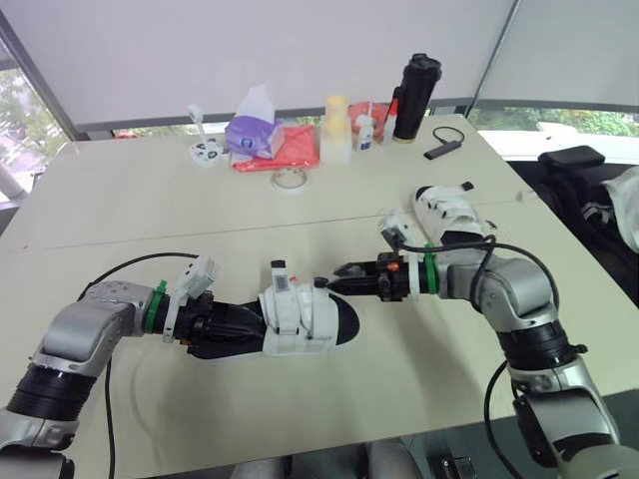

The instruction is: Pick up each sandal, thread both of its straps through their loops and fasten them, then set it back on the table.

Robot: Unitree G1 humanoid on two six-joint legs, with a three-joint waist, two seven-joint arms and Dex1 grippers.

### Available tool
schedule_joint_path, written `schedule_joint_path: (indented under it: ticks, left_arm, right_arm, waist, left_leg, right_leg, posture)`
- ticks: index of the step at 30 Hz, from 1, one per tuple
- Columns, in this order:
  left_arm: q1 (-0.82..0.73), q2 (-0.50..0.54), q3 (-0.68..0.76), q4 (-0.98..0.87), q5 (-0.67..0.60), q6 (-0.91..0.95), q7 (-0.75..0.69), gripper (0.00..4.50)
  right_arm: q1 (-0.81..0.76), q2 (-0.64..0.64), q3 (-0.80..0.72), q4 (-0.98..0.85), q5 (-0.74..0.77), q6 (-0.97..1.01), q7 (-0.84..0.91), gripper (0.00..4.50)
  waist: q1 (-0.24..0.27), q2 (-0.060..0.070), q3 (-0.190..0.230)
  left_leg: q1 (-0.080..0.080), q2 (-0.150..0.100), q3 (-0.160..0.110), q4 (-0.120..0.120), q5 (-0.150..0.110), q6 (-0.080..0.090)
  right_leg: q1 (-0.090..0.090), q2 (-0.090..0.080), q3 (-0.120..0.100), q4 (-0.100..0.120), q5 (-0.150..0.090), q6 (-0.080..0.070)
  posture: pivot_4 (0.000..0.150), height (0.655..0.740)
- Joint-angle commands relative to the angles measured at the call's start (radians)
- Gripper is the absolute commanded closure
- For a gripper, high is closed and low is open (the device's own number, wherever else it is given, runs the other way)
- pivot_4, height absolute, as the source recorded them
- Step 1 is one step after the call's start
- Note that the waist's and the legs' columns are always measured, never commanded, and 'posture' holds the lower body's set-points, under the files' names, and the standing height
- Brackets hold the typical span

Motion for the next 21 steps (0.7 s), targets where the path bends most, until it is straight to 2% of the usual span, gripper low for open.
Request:
schedule_joint_path:
  ticks: [1, 17, 20, 21]
  left_arm:
    - [0.016, 0.011, 0.024, -0.040, -0.023, 0.006, 0.002, 2.22]
    - [0.038, 0.008, 0.036, -0.061, -0.031, 0.008, 0.027, 2.22]
    - [0.061, 0.009, 0.030, -0.059, -0.017, -0.007, 0.031, 2.22]
    - [0.063, 0.007, 0.031, -0.055, -0.018, -0.007, 0.034, 2.22]
  right_arm:
    - [-0.031, 0.011, 0.001, 0.041, -0.014, -0.026, -0.004, 2.27]
    - [-0.047, 0.082, 0.041, 0.067, 0.007, 0.016, 0.006, 2.27]
    - [-0.054, 0.102, 0.043, 0.072, 0.003, 0.015, 0.005, 3.15]
    - [-0.055, 0.104, 0.042, 0.070, 0.002, 0.015, 0.005, 3.63]
  waist:
    - [-0.001, 0.000, 0.000]
    - [0.000, 0.000, 0.000]
    - [-0.003, 0.000, 0.000]
    - [-0.002, 0.000, 0.000]
  left_leg:
    - [0.000, 0.000, 0.000, 0.000, 0.000, 0.000]
    - [0.000, 0.000, 0.000, 0.001, 0.000, 0.000]
    - [0.000, 0.000, 0.000, 0.001, 0.000, 0.000]
    - [0.000, 0.000, 0.000, 0.001, 0.000, 0.000]
  right_leg:
    - [0.000, 0.000, 0.000, 0.001, 0.000, 0.000]
    - [-0.002, 0.000, 0.000, 0.005, 0.000, 0.000]
    - [-0.002, 0.001, 0.001, 0.006, 0.000, 0.000]
    - [-0.002, 0.001, 0.001, 0.006, 0.000, 0.000]
  posture:
    - [0.150, 0.7400]
    - [0.150, 0.7400]
    - [0.150, 0.7400]
    - [0.150, 0.7400]
